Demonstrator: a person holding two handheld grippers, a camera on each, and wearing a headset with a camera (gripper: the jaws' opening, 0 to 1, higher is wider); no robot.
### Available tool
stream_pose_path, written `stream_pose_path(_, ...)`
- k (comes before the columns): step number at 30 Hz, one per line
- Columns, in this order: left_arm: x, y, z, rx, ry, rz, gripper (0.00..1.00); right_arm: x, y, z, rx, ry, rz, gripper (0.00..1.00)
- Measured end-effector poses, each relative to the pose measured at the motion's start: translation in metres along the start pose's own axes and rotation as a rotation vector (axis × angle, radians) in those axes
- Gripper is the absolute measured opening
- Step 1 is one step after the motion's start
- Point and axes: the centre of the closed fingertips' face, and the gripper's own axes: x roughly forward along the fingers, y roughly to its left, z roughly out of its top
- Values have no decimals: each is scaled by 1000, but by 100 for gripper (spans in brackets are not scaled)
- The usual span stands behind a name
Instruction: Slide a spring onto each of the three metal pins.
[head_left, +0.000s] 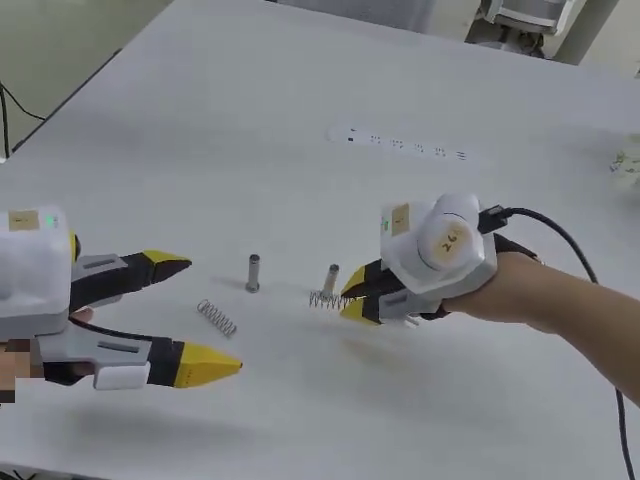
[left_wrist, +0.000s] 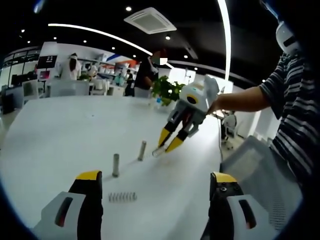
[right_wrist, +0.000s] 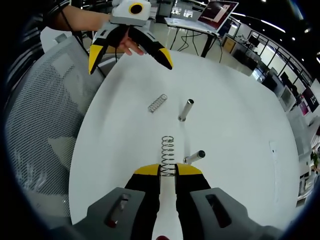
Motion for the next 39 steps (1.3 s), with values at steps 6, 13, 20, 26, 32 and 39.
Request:
stream_pose_path(6, 4, -3, -2, 16, 14, -18, 83, -7, 6, -3, 2, -12, -5, 8)
stream_pose_path(13, 12, -9, -7, 39, 40, -53, 76, -12, 14, -2, -11, -20, -6, 8)
stream_pose_path(20, 24, -19, -8, 69, 64, -104, 69, -11, 25, 0, -16, -35, 2, 8)
stream_pose_path(26, 34, -19, -8, 90, 77, -121, 62, -12, 35, 1, -17, -46, 3, 8)
stream_pose_path(32, 45, -30, -10, 127, 103, -166, 53, -15, 37, 4, -9, -63, -7, 8)
stream_pose_path(39, 60, -38, -8, 160, 106, -198, 46, -19, 41, 6, -15, -69, -9, 8)
